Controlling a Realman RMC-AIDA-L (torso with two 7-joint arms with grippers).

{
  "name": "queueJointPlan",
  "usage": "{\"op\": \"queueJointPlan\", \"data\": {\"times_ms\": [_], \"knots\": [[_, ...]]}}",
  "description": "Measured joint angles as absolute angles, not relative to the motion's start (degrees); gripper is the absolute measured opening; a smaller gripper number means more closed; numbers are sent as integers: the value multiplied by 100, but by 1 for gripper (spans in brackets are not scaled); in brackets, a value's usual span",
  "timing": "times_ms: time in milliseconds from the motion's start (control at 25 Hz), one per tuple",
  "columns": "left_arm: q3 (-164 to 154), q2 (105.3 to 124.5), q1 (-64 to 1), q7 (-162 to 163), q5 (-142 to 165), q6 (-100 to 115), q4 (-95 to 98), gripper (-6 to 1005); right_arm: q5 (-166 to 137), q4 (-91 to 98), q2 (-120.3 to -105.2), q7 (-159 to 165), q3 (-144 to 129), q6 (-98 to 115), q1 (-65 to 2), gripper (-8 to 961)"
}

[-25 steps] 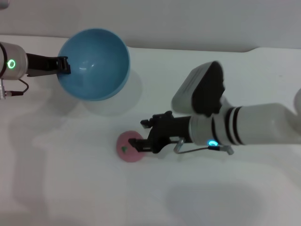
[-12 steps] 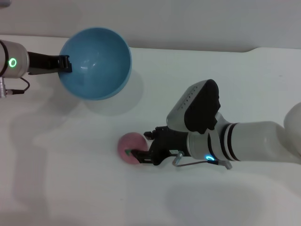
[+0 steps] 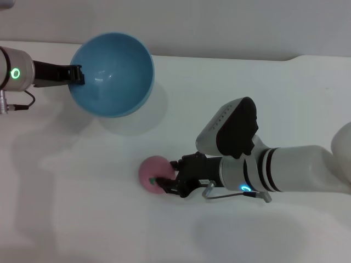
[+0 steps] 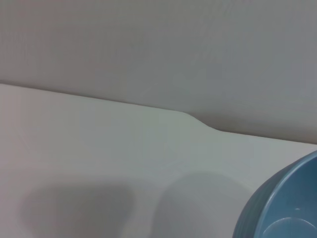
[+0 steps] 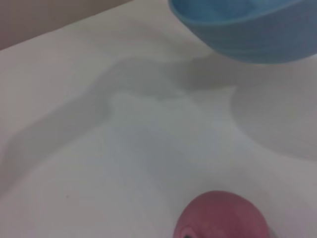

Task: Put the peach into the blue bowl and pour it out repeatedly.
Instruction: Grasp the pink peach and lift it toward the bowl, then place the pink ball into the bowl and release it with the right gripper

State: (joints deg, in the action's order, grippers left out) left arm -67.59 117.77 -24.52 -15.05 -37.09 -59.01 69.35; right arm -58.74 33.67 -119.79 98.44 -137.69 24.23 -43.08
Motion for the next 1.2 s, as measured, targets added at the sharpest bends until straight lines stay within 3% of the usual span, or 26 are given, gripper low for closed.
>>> {"op": "queueJointPlan", "data": {"times_ms": [240, 360, 560, 920, 1200], "knots": [[-6759, 11777, -2439, -1505, -3709, -5915, 6934, -1, -5871, 3370, -11980, 9844, -13798, 2472, -4291, 524], [-6761, 11774, -2426, -1505, -3709, -5915, 6934, -1, -5870, 3381, -11979, 9844, -13768, 2589, -4280, 277], [-6765, 11766, -2416, -1582, -3708, -5952, 6935, 0, -5808, 3493, -11975, 9845, -13552, 2719, -4133, 186], [-6809, 11772, -2564, -1802, -3700, -6113, 6843, -1, -5884, 3154, -11802, 8664, -11287, 5371, -3490, 128], [-7239, 11782, -2810, -1806, -3700, -6126, 6500, 0, -7083, 3132, -11563, 8372, -9199, 8128, -3098, 101]]}}
